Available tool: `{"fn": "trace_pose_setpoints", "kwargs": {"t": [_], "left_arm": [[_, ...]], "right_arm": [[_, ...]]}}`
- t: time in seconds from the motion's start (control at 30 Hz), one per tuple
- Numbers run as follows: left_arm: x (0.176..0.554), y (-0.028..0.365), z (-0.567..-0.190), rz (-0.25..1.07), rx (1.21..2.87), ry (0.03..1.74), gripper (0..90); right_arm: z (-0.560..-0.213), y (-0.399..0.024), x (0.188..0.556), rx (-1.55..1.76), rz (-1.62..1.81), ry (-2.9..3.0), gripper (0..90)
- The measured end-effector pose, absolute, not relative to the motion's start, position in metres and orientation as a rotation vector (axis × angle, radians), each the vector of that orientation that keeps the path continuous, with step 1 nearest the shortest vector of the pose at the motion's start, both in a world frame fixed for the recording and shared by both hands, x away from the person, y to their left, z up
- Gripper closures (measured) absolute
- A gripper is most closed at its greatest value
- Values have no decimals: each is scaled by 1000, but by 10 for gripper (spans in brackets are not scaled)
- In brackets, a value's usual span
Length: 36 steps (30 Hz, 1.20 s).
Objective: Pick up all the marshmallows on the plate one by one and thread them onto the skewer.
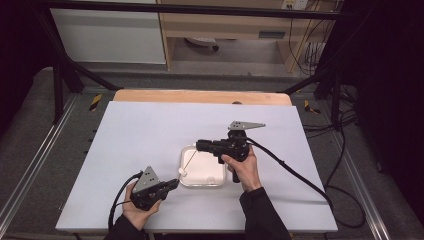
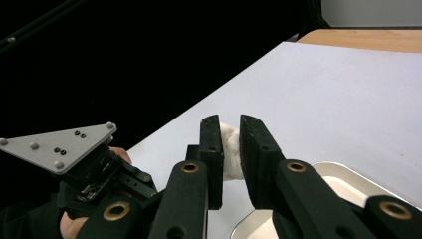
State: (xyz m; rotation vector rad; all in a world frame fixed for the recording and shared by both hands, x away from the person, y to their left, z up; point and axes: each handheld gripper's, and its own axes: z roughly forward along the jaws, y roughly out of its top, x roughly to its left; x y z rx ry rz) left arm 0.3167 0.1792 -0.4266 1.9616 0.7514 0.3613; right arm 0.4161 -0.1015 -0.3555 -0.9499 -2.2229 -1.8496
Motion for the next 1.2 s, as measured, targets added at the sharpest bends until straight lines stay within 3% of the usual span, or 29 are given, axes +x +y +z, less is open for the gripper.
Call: {"fn": "trace_pose_setpoints", "kwargs": {"t": [1.2], "left_arm": [[316,178,-430,380,1999,774,895]], "right_arm": [[-377,-85,403,-907,-1847,-2197,842]]}}
